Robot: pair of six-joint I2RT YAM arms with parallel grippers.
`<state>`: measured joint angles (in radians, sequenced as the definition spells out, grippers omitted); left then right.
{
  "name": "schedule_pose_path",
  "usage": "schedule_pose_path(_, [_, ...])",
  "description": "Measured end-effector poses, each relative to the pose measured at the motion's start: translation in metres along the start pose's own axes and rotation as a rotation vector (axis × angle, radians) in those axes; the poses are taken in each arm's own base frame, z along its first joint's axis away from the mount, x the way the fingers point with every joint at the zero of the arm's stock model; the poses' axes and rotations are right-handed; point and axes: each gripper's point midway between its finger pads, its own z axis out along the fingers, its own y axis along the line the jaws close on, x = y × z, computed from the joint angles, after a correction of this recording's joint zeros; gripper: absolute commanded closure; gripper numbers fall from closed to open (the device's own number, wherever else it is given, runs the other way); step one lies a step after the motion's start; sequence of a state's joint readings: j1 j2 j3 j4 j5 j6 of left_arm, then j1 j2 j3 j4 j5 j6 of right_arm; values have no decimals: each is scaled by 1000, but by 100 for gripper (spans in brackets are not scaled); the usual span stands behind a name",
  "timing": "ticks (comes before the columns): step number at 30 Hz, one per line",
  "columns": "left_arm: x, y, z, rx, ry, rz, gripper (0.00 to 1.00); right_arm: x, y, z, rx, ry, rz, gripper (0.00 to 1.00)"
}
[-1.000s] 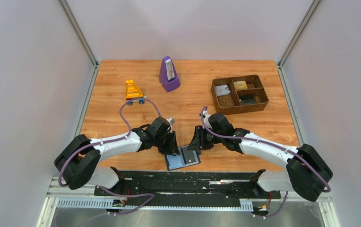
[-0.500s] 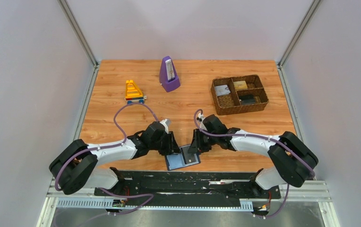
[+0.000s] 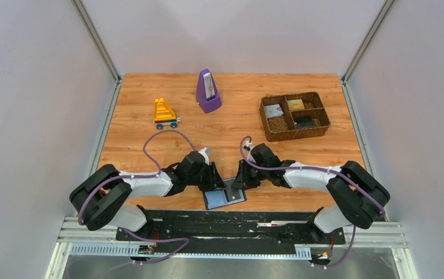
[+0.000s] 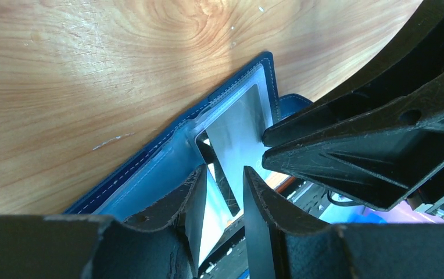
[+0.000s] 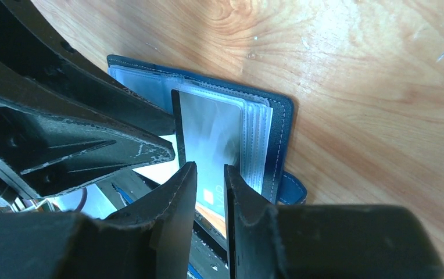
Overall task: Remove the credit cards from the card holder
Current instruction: Remove the credit card from the card holder.
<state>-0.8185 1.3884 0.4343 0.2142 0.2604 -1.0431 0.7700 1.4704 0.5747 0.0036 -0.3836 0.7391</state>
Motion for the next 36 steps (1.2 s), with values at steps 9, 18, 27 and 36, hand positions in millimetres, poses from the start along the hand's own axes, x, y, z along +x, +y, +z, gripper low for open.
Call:
schedule_pose_path(9, [1, 1, 4, 13, -8, -28, 71, -1, 1, 0, -5, -5, -2, 75])
schedule_pose_path(18, [5, 4, 0, 27, -18, -48, 94, -1, 1, 0, -6, -7, 0, 75])
schedule_pose_path(27, [2, 0, -3, 42, -32, -43, 100, -1, 2, 0, -9, -9, -1, 73])
schedule_pose_path(36, [-1, -2, -6, 47, -55, -38, 100, -6, 8, -9, -18, -36, -11, 73])
